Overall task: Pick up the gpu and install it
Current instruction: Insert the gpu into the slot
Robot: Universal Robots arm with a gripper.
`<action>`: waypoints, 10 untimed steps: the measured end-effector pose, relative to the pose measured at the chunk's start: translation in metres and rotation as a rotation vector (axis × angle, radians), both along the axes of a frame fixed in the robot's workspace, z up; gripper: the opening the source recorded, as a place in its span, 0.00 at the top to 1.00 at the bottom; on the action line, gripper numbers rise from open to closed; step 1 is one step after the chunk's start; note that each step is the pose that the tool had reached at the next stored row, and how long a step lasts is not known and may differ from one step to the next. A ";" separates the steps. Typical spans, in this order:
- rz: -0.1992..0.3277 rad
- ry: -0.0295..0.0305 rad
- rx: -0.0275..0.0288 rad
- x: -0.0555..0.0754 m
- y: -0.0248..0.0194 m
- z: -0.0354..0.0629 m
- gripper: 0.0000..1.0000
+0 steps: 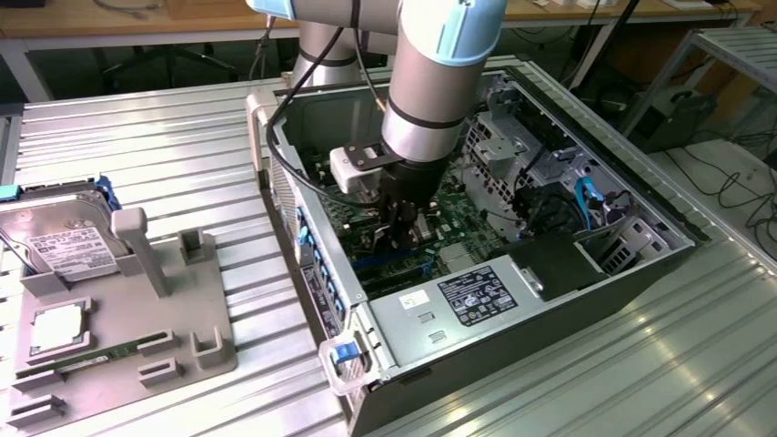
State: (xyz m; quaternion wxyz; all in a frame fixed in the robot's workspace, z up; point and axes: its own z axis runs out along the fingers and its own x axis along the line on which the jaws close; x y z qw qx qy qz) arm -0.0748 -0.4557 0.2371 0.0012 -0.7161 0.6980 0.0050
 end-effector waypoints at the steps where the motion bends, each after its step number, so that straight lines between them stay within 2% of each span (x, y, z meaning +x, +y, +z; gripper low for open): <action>1: 0.000 0.0000 0.0001 0.000 0.0000 -0.0002 0.72; 7: 0.000 -0.0003 0.0009 0.000 0.0001 0.0001 0.72; 8: 0.000 -0.0009 0.0019 0.000 0.0002 0.0009 0.72; 10: 0.000 -0.0003 0.0006 0.000 0.0001 0.0065 0.72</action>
